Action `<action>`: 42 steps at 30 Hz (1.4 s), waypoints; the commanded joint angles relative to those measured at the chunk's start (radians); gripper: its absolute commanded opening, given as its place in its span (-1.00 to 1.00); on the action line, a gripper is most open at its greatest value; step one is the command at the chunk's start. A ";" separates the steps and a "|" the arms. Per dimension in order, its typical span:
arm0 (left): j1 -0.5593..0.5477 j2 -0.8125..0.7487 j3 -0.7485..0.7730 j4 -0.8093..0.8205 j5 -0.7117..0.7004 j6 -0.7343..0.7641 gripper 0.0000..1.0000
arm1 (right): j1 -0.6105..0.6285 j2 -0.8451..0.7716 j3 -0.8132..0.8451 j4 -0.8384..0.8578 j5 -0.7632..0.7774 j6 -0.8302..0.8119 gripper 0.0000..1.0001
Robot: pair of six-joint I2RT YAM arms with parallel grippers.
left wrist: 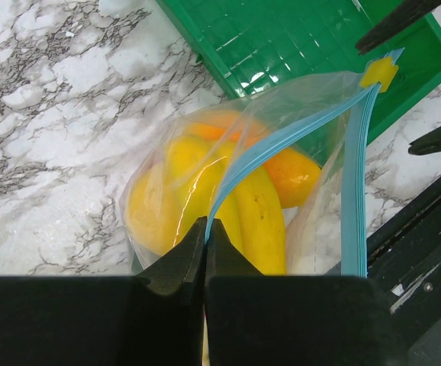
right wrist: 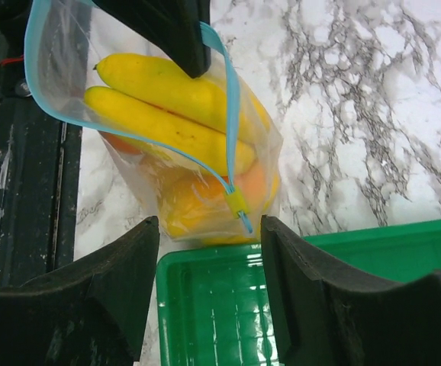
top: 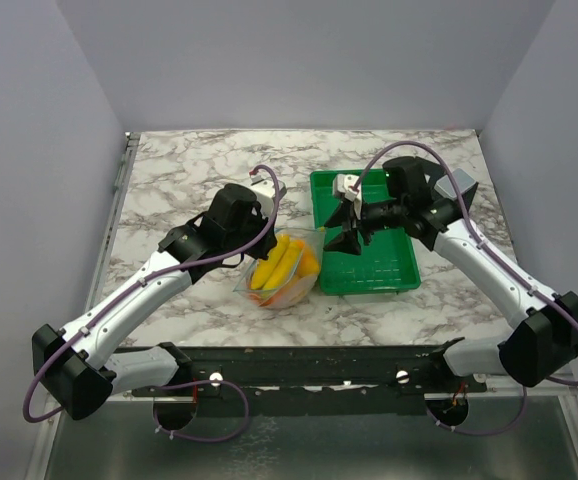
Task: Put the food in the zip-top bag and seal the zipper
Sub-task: Zip the zipper food storage bag at the center of the board.
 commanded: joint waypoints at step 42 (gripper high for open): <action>-0.007 -0.014 0.123 -0.096 -0.014 0.036 -0.60 | -0.017 0.011 0.002 0.170 -0.176 0.071 -0.99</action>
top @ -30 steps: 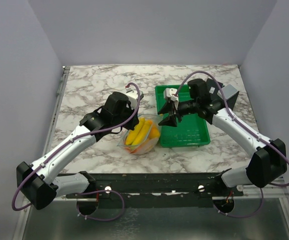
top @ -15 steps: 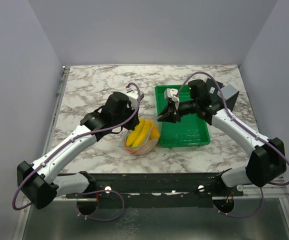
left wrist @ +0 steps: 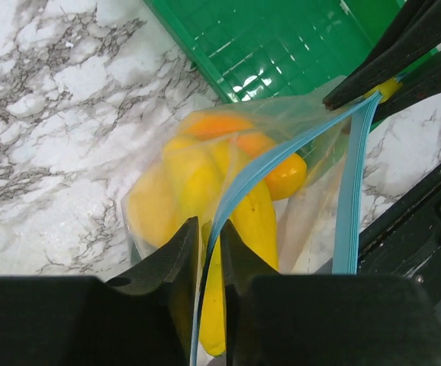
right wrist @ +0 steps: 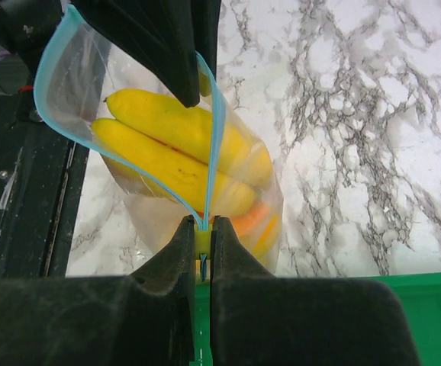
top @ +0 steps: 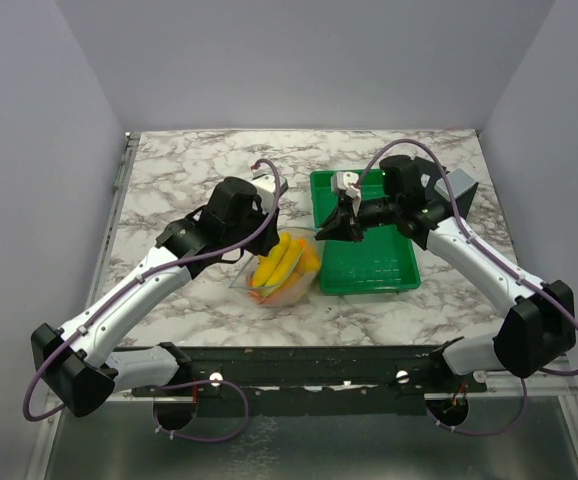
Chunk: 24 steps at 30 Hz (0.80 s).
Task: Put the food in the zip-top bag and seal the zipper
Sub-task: Zip the zipper food storage bag at the center of the board.
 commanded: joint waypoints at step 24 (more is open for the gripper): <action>-0.006 -0.129 0.206 0.034 0.134 0.145 0.54 | 0.169 0.006 0.420 -0.442 0.108 0.073 -0.99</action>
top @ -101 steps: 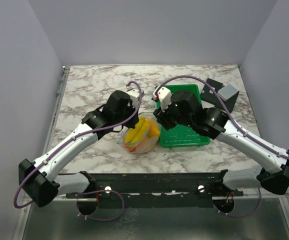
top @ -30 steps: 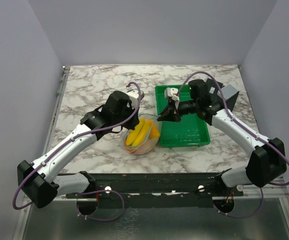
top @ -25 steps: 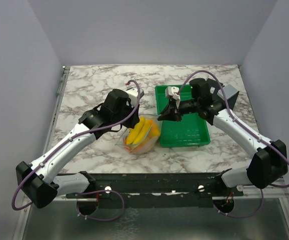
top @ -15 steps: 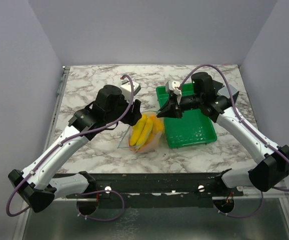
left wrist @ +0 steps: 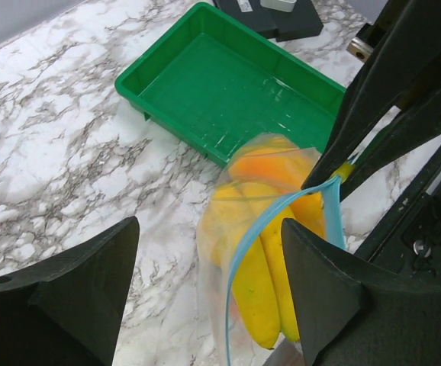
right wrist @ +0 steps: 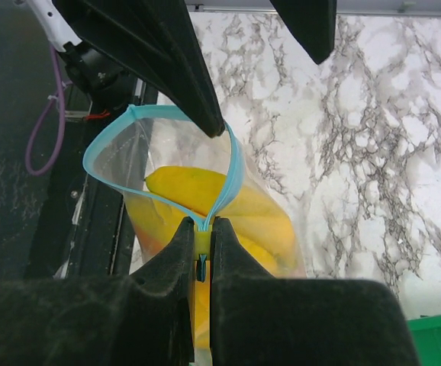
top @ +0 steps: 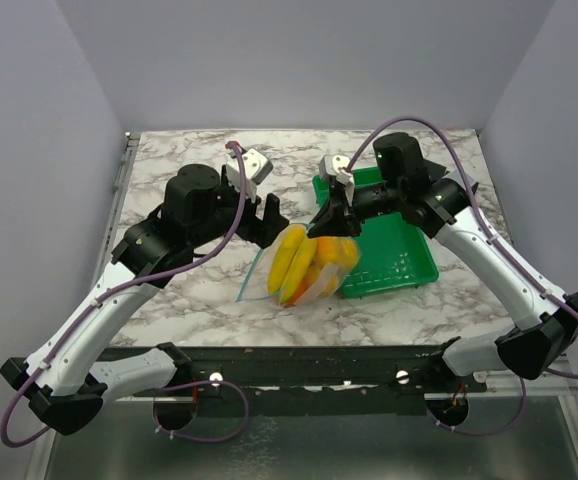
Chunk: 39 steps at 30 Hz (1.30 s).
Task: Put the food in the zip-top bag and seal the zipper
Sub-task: Zip the zipper food storage bag at the center of the board.
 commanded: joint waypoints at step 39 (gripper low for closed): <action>-0.014 -0.049 -0.153 0.141 0.417 0.088 0.30 | 0.184 0.204 0.510 -0.453 0.270 0.239 -0.99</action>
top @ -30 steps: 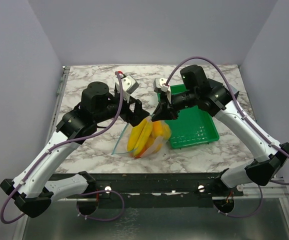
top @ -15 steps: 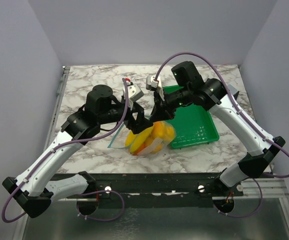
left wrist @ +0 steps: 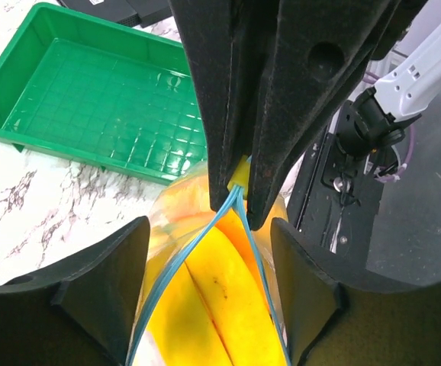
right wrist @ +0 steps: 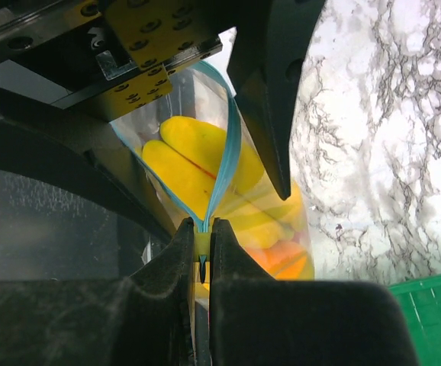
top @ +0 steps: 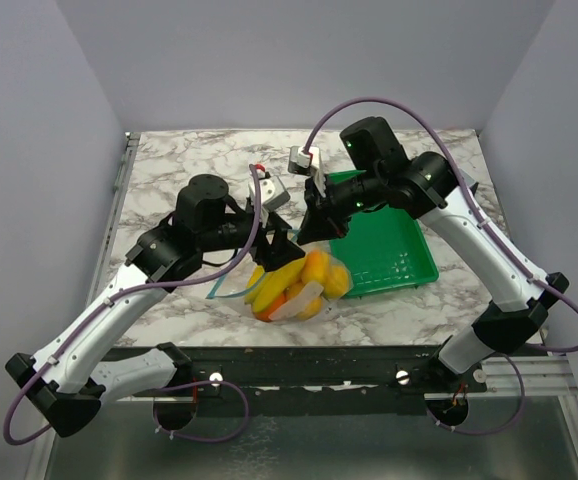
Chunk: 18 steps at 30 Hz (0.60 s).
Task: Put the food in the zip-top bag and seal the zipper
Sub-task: Zip the zipper food storage bag at the center of the board.
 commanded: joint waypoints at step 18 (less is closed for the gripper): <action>-0.015 -0.071 -0.039 -0.001 0.004 0.055 -1.00 | 0.024 -0.023 0.030 0.013 0.075 0.094 -0.99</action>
